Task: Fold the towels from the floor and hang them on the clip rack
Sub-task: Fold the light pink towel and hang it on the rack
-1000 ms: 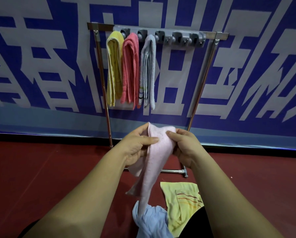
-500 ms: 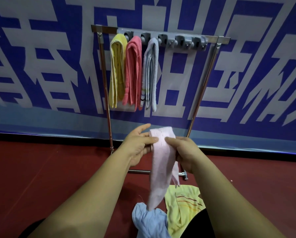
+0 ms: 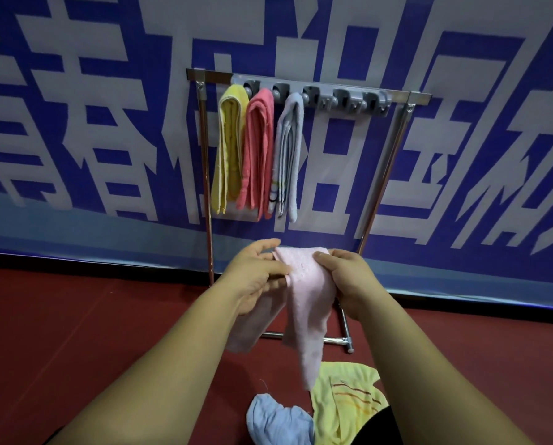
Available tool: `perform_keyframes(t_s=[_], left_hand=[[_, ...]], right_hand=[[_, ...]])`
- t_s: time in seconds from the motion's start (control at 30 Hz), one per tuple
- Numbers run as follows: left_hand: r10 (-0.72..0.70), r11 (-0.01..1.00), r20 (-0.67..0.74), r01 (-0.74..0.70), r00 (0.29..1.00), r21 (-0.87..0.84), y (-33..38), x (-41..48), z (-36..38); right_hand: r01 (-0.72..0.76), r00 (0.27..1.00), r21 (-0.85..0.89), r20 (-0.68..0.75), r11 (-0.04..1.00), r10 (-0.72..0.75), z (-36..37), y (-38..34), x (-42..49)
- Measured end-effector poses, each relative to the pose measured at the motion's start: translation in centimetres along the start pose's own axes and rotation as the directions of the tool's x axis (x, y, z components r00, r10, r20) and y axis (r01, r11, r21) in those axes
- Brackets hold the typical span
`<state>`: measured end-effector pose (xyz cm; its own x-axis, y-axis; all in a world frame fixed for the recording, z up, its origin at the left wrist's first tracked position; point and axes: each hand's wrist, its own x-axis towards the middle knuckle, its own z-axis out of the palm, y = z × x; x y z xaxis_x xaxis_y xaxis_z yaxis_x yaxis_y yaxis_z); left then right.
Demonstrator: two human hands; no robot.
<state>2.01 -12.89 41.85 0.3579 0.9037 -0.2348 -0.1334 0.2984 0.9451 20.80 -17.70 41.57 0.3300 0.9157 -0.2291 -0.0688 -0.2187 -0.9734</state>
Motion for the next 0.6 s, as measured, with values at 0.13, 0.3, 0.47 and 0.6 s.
perform_keyframes(t_s=[0.13, 0.3, 0.47, 0.6], left_hand=[[0.043, 0.956, -0.074, -0.019, 0.996, 0.293, 2.2, -0.4, -1.0], [0.17, 0.908, 0.089, -0.191, 0.981, 0.374, 7.9, -1.0, 0.4], [0.121, 0.916, 0.316, -0.229, 0.941, 0.33, 12.1, -1.9, 4.7], [0.049, 0.915, 0.432, -0.215, 0.901, 0.343, 14.8, -3.8, 7.6]], right_hand=[[0.019, 1.0, -0.112, 0.016, 0.994, -0.018, 0.5, -2.1, -0.5], [0.051, 0.985, -0.189, 0.173, 0.981, -0.018, -0.3, -6.9, -1.7], [0.133, 0.937, -0.25, 0.347, 0.959, -0.04, -2.2, -13.8, -4.5], [0.19, 0.935, -0.356, 0.349, 0.915, -0.059, -4.7, -18.4, -6.7]])
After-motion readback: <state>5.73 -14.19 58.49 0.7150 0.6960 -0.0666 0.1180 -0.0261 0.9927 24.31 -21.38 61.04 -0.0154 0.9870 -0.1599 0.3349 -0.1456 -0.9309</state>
